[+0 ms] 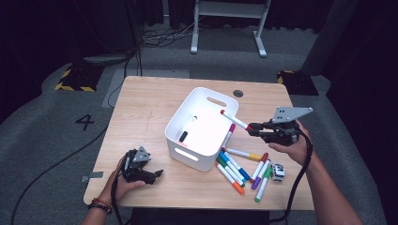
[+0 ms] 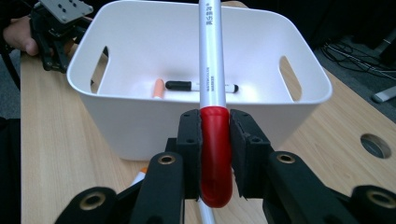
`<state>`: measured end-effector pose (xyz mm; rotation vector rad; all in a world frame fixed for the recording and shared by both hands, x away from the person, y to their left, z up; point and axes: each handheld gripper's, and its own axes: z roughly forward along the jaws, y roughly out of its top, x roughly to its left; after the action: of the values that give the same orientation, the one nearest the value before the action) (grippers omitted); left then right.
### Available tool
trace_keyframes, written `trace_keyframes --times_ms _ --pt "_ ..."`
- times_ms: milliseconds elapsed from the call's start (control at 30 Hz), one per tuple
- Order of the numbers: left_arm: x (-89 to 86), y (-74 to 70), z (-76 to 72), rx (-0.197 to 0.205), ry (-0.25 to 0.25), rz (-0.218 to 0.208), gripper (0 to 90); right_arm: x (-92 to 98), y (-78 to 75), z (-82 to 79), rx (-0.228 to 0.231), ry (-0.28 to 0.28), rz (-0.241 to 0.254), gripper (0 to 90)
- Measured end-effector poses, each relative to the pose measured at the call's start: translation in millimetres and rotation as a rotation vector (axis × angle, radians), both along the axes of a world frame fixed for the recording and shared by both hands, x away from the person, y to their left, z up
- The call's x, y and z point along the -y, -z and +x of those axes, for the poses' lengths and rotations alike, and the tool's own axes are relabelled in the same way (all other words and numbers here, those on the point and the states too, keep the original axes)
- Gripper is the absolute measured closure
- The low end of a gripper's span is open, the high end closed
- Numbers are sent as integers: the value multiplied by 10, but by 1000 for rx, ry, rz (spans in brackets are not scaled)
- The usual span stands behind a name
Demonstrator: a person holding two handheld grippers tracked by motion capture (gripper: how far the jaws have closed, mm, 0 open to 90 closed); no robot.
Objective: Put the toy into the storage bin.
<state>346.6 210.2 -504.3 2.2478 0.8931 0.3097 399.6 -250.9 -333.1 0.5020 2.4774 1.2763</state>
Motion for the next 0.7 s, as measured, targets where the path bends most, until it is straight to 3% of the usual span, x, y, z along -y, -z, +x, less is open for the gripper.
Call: trace_keyframes --times_ms 333,700 --pt "-1 0 1 1 0 1 144 -553 -129 19 -22 -62 -58 751" --pt "0 0 0 0 -1 1 144 -1159 -11 33 -61 -120 -167 751"
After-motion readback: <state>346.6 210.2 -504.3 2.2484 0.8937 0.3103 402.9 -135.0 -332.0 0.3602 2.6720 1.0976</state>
